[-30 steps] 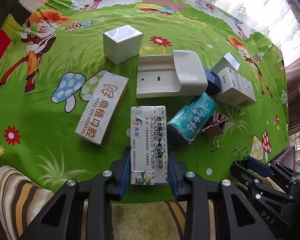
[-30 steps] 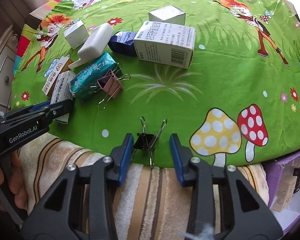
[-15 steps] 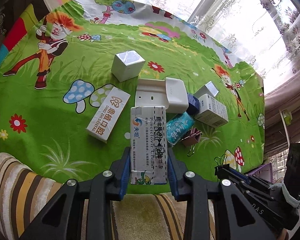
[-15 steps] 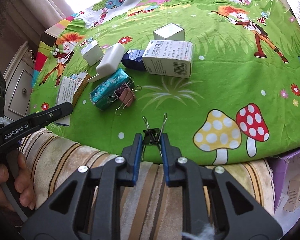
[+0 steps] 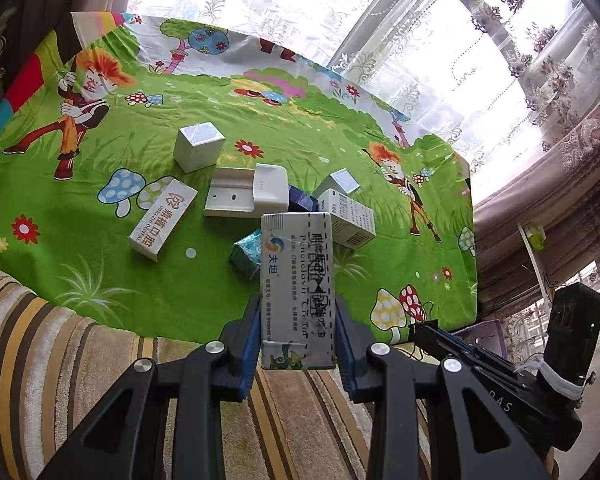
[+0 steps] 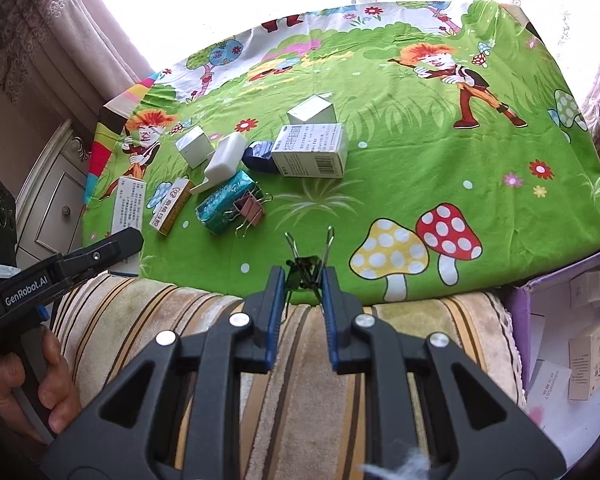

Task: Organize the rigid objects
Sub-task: 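Carry the toothpaste box and black clip into the purple box and open both tools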

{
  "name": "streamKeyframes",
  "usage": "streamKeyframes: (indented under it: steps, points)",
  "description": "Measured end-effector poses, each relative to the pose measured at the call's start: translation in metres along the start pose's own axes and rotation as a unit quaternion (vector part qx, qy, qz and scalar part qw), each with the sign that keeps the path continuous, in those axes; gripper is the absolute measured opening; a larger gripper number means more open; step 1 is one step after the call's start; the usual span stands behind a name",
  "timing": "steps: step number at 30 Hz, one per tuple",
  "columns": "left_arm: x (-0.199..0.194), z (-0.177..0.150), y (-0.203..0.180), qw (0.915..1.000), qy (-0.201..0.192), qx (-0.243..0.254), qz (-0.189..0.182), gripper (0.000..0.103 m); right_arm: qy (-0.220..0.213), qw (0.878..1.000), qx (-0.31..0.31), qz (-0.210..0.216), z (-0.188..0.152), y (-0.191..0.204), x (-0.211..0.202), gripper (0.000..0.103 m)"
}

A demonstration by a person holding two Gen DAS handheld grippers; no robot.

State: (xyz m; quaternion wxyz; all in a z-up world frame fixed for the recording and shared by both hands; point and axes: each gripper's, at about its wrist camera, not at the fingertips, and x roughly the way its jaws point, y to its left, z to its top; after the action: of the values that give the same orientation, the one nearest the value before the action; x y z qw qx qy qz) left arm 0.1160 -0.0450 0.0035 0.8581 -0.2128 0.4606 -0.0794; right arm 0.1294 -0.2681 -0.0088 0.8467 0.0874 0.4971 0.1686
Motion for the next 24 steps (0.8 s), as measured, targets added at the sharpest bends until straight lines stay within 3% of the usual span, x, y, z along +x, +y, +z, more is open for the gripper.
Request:
streamKeyframes:
  steps: [10, 24]
  points:
    - [0.005, -0.023, -0.061, 0.9957, 0.033, 0.053, -0.068, 0.034, -0.024, 0.999, 0.034, -0.010, -0.015, -0.036, -0.044, 0.022]
    - [0.021, -0.058, -0.137, 0.9744, 0.110, 0.106, -0.165, 0.034, -0.081, 0.989, 0.060, -0.111, -0.037, -0.095, -0.114, 0.022]
